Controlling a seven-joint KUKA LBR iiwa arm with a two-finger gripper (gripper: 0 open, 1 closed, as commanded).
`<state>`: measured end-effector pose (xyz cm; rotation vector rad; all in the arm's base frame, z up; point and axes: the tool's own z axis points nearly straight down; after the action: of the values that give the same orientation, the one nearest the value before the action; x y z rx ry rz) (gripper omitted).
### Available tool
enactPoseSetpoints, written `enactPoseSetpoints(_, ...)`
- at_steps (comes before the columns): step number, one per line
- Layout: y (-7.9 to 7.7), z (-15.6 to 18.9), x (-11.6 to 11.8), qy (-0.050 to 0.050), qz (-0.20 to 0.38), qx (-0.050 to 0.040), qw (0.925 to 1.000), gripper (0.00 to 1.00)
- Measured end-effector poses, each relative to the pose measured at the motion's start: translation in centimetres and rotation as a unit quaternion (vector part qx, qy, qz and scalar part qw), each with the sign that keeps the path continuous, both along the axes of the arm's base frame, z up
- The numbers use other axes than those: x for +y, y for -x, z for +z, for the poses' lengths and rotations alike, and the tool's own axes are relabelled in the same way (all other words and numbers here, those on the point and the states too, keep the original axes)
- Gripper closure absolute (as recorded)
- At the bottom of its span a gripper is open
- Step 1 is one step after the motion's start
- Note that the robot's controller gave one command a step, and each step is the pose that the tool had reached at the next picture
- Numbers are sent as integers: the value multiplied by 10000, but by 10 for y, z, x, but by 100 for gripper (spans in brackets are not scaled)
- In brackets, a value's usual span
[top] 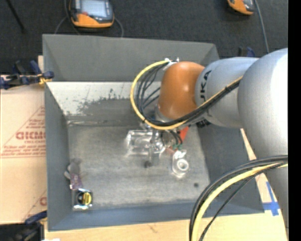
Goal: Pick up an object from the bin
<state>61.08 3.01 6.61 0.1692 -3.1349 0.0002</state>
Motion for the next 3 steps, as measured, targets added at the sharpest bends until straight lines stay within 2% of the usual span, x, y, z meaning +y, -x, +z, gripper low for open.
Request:
enactPoseSetpoints(1, 1, 36, -19, -4, -860, -54, 9963, 0)
enactPoseSetpoints(2, -4, 59, -5, -12, -1533, -52, 9882, 0)
enactPoseSetpoints(3, 11, 4, 5, -6, -2689, -29, 9632, 0)
